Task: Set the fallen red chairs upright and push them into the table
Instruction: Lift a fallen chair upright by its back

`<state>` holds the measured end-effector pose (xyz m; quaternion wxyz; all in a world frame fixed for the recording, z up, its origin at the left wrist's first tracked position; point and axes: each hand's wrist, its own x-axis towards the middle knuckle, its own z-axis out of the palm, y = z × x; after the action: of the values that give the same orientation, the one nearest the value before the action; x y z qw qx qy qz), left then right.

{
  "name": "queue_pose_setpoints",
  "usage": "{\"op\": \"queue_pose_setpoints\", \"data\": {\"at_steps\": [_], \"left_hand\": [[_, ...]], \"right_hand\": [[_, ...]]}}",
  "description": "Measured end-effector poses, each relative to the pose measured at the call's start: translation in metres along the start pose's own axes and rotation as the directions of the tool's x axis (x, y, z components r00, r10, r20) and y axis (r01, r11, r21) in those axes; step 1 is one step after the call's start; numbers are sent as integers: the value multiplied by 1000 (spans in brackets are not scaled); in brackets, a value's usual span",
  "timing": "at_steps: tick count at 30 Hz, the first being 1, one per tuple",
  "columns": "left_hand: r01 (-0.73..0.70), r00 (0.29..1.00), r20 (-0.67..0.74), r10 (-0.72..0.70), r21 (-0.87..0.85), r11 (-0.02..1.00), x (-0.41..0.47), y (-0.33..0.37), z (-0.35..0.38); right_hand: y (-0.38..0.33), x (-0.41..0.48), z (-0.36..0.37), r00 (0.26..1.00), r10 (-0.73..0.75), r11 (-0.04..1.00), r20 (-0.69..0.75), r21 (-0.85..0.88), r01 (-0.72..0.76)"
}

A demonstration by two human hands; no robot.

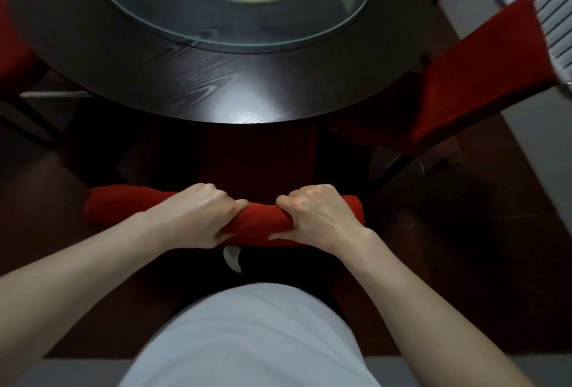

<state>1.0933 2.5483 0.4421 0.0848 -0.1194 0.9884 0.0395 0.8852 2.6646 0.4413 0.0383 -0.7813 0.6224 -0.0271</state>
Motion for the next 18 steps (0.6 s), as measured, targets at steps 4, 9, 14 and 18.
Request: {"op": "queue_pose_setpoints", "data": {"at_steps": [4,9,14,18], "left_hand": [[50,998,-46,-52,-32,998,-2,0,2],[114,989,-78,-127,-153,982,-12,-2,5],[276,953,-138,-271,23,961,-33,-9,8],[216,967,-135,-218,-32,976,-27,-7,1]], "right_hand": [[-1,0,-3,1000,16,1000,-13,9,-16],[-1,3,-4,996,65,996,56,51,-68],[-6,5,0,981,142,989,134,26,-147],[1,6,-7,974,131,986,186,78,-147]]}}
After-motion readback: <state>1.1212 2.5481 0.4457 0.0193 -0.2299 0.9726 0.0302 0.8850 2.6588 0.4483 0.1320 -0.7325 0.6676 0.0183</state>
